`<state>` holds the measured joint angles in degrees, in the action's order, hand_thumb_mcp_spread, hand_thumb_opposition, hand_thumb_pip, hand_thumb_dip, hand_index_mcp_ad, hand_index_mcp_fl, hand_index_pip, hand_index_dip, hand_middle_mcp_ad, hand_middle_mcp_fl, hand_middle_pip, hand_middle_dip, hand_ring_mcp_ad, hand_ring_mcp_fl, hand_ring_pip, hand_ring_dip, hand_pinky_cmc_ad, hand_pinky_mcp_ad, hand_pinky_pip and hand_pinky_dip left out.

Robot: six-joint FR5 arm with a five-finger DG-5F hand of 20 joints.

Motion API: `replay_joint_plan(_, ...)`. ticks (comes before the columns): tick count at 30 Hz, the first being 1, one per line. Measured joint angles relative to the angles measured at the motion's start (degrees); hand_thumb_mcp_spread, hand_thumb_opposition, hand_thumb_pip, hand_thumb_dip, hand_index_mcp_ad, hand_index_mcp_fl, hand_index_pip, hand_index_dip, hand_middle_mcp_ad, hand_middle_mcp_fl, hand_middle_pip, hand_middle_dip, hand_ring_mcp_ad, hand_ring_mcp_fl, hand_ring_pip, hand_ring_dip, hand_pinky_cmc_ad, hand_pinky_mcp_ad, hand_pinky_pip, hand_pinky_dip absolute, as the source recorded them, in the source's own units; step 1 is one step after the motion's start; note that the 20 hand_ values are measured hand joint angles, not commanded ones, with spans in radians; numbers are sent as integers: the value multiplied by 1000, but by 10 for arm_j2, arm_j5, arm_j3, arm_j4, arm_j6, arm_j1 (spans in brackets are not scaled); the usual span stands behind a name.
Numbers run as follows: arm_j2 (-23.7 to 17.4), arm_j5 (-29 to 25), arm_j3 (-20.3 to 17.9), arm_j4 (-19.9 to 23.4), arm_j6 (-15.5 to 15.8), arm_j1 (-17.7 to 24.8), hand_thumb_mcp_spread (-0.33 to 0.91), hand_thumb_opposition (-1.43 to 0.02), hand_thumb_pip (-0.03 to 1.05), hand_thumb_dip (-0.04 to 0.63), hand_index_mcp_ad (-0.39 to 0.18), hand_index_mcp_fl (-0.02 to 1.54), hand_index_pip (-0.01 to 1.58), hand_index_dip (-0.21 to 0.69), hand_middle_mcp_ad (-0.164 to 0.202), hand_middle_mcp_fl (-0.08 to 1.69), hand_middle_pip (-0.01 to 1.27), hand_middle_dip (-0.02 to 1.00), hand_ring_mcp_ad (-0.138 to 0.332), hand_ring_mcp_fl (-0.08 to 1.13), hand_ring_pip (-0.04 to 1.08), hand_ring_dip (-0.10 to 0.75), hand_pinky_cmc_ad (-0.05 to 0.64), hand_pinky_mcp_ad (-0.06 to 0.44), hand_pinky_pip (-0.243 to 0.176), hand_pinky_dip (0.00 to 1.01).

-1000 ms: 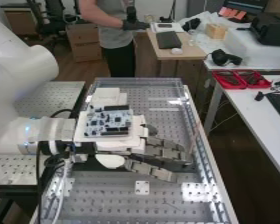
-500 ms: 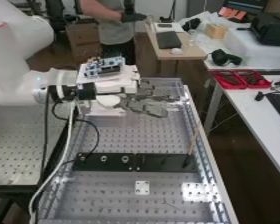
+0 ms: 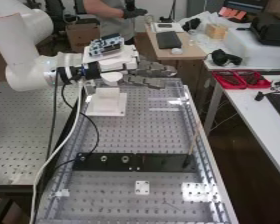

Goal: Grab the paper clip and place it in the clear container

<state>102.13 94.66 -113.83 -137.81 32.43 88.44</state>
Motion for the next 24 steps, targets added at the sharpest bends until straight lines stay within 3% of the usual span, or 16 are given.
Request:
replay_joint_plan(12,16,4,16,9,-24,47,469,-953,595,253,-162,653,1396,80,73,300,120,222,101,14,106,99,302,260,0,190)
replay_joint_plan(24,66,29,64,-15,-28,80,469,-953,592,253,-162,653,1398,80,73,300,120,222,99,17,105,99,302,265,0,190)
